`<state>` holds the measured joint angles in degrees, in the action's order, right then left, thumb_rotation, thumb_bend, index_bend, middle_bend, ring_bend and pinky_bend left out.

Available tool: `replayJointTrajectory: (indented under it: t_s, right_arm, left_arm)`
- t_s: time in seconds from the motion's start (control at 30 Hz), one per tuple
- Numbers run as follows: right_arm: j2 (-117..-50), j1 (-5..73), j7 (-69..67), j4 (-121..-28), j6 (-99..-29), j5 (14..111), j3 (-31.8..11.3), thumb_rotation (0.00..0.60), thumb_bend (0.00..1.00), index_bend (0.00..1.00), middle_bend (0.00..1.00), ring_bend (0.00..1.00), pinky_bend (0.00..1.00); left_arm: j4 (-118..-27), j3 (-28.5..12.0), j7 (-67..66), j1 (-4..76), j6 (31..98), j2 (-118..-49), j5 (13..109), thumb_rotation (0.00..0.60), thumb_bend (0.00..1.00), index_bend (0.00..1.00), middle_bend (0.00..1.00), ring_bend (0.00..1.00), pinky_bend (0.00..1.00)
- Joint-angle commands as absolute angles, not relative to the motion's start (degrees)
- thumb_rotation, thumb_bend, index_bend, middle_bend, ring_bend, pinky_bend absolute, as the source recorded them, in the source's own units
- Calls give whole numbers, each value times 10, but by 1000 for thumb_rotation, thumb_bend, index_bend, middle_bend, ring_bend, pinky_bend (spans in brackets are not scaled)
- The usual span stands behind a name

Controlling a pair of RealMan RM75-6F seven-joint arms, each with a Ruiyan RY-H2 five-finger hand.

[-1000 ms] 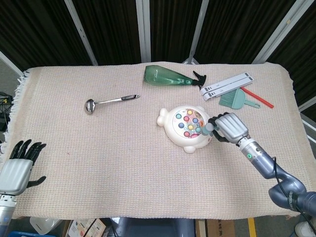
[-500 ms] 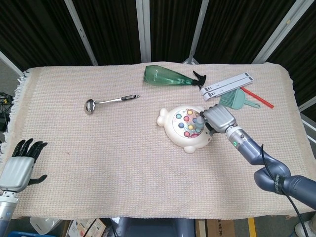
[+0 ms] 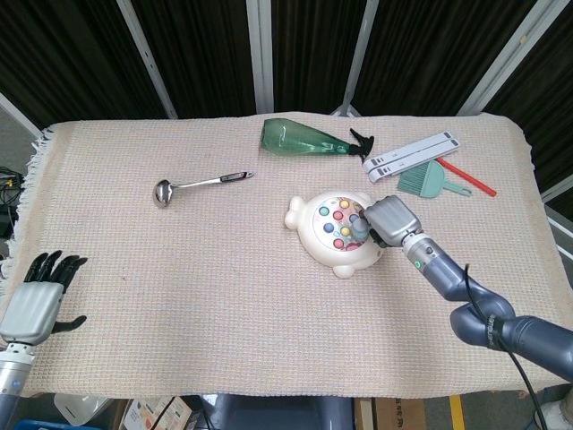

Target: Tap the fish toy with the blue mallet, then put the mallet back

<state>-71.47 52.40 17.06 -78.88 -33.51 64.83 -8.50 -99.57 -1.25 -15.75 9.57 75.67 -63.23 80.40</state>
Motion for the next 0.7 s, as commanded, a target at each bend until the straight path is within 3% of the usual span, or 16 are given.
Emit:
replayJointTrajectory:
  t_s: [0.03,0.3,0.7]
  right_arm:
    - [-704,526,176,-804,-346,642,-87,600,791,936,816,733,704]
    - [-676,537,190,-843,-358,617,-95,600,791,936,816,733,704]
    - [-716,583,236,-807,-325,550,-72,600,791,936,816,732,704]
  left_arm:
    - [-994,-13,-156,96,757,-633,803,600,44,155,114,0,0]
    - [-989,-12,-150,101,754,-635,806,600,44,155,113,0,0]
    - [-975,-11,-138,104,742,-639,795,600,44,155,110,0,0]
